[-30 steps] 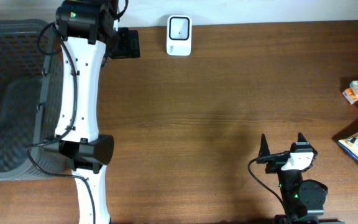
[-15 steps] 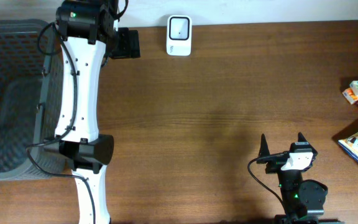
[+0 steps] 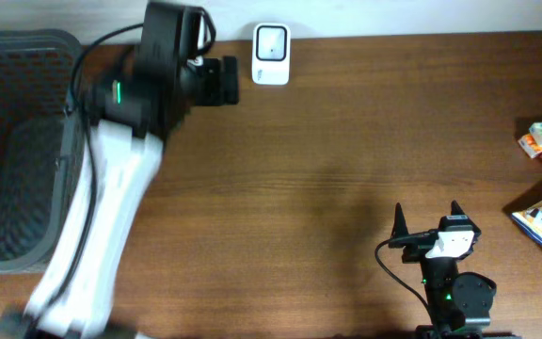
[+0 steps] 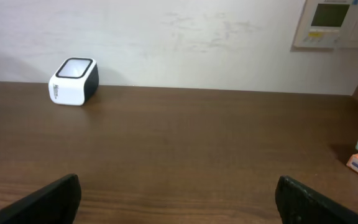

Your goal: Scan the item barcode

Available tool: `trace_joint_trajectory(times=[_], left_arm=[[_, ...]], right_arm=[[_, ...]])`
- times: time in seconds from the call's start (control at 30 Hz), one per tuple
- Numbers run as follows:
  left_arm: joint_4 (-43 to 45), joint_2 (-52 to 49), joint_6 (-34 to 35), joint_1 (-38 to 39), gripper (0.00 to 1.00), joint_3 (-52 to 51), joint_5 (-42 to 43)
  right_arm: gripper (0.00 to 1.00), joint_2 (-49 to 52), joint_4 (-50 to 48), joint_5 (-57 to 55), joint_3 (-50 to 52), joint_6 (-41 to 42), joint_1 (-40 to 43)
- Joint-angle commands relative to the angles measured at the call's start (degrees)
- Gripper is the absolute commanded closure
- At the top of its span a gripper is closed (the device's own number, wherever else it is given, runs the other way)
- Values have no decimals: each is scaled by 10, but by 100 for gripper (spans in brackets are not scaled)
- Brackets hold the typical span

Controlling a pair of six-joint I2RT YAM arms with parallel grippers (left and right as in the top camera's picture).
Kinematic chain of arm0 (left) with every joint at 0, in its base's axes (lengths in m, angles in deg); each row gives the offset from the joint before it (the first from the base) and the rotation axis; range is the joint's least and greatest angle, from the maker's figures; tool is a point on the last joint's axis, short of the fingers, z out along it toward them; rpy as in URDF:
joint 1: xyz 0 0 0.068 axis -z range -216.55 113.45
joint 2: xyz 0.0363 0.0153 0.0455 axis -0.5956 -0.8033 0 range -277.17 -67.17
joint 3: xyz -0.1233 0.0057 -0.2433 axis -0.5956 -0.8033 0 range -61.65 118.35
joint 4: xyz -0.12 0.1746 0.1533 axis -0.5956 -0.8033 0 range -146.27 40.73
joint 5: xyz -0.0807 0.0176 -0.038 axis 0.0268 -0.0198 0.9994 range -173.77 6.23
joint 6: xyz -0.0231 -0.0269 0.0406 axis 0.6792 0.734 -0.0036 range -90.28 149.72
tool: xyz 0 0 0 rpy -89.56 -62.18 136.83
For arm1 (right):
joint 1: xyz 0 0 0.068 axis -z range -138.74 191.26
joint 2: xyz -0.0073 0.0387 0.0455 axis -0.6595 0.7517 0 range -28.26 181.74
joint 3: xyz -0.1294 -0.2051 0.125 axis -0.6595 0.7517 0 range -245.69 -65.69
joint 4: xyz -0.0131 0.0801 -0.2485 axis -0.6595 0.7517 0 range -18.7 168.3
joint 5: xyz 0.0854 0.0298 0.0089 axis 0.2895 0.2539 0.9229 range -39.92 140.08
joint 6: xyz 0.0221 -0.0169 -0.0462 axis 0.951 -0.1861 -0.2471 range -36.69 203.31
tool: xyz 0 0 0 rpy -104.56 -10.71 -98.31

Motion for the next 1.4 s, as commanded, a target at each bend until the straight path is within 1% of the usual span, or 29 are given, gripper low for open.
trace_joint_trajectory(times=[0.0,0.03,0.07,0.13,0.17,0.23,0.33,0.37,0.43,0.47,0.5,0.53,0.63,0.7,0.73,0.77,0.97,1.07,1.1,1.13,1.2,1.23,1.37], left_arm=[[134,208,-34,28,1,-270,-9],[170,258,-34,34,1,-333,-10],[202,323,-34,37,1,-420,-32],[203,387,-33,37,1,-515,-99],[199,399,-33,37,1,-549,-120],[179,396,-33,37,1,-577,-120],[188,451,-33,38,1,-618,-111],[200,487,-33,36,1,-640,-111],[213,605,-33,20,1,-723,-97],[217,624,-33,20,1,-742,-96],[237,643,-34,20,1,-766,-92],[287,680,-34,20,1,-817,-91],[359,773,-34,11,1,-905,-88],[400,827,-34,-10,1,-959,-77],[424,856,-33,-29,1,-990,-58],[433,874,-33,-43,1,-1007,-45],[465,946,-33,-112,1,-1055,-36],[518,946,-33,-142,1,-1077,-26],[516,946,-34,-152,1,-1077,-23],[514,946,-48,-160,1,-1077,-12],[507,946,-111,-185,1,-1077,34],[504,946,-128,-201,1,-1077,52],[503,946,-136,-208,1,-1076,59]], right_arm=[[1,-5,5,5,3,-4,4],[1,-5,5,5,3,-4,4],[1,-5,5,5,3,-4,4],[1,-5,5,5,3,-4,4],[1,-5,5,5,3,-4,4],[1,-5,5,5,3,-4,4],[1,-5,5,5,3,-4,4],[1,-5,5,5,3,-4,4],[1,-5,5,5,3,-4,4],[1,-5,5,5,3,-4,4],[1,-5,5,5,3,-4,4],[1,-5,5,5,3,-4,4],[1,-5,5,5,3,-4,4],[1,-5,5,5,3,-4,4],[1,-5,5,5,3,-4,4],[1,-5,5,5,3,-4,4],[1,-5,5,5,3,-4,4],[1,-5,5,5,3,-4,4],[1,-5,5,5,3,-4,4],[1,-5,5,5,3,-4,4],[1,-5,5,5,3,-4,4],[1,-5,5,5,3,-4,4],[1,-5,5,5,3,-4,4]])
